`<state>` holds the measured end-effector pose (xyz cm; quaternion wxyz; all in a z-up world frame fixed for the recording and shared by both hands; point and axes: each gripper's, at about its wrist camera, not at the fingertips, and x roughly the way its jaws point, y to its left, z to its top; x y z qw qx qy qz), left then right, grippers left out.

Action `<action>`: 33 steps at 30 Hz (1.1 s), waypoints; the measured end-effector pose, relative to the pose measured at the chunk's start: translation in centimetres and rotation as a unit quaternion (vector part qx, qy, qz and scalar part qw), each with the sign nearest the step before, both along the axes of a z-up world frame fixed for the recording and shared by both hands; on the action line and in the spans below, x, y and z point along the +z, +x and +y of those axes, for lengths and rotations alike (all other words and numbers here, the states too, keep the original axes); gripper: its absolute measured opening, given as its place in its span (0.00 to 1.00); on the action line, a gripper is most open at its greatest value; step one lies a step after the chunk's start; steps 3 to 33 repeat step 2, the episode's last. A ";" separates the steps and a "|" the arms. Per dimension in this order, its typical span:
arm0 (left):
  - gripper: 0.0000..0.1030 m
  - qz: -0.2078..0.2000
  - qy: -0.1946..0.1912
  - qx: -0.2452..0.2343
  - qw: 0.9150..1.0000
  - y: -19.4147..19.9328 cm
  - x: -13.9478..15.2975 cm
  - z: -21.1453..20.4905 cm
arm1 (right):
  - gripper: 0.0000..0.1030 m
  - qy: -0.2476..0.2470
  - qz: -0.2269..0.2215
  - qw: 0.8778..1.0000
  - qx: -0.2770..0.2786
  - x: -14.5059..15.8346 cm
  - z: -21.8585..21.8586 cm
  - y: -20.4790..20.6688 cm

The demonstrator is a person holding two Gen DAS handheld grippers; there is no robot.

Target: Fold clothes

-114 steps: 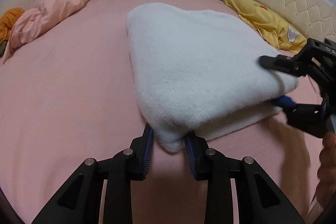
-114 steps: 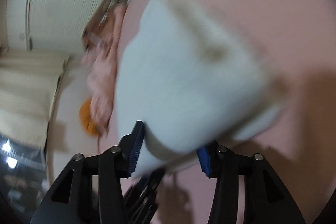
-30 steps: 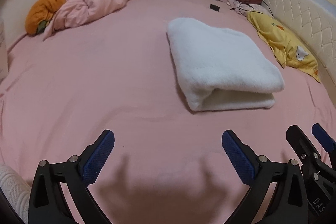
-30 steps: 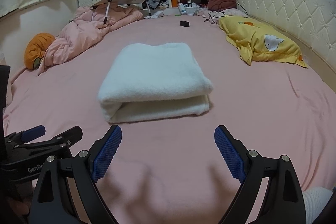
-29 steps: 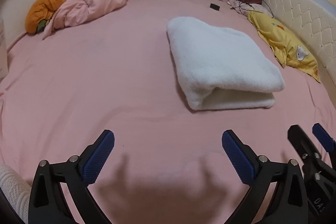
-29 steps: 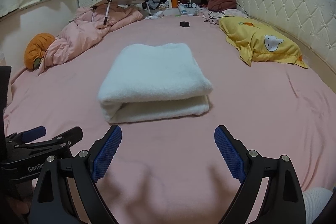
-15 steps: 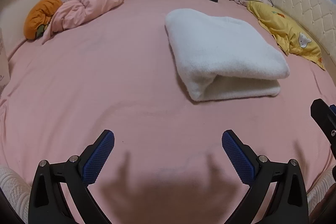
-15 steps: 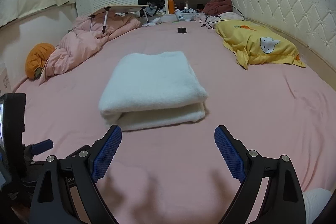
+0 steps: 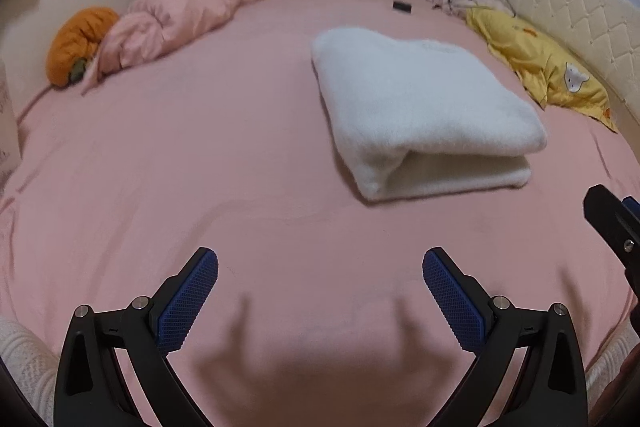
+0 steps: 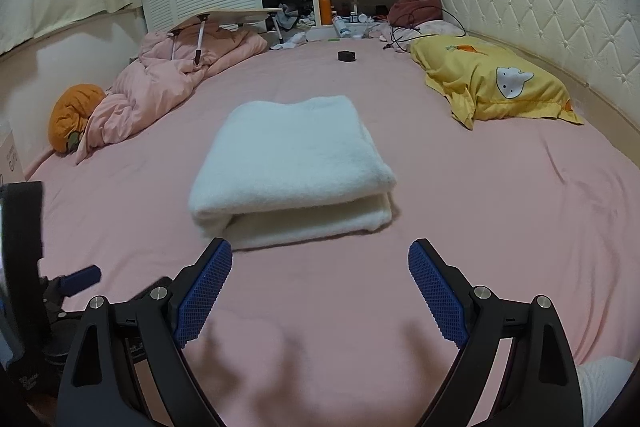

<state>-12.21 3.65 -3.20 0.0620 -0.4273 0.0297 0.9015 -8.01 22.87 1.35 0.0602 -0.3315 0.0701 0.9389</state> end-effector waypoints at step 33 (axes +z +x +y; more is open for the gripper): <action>1.00 -0.005 -0.004 -0.003 1.000 -0.2 0.0 0.2 | 0.87 0.000 0.000 1.000 0.000 0.0 0.0 0.0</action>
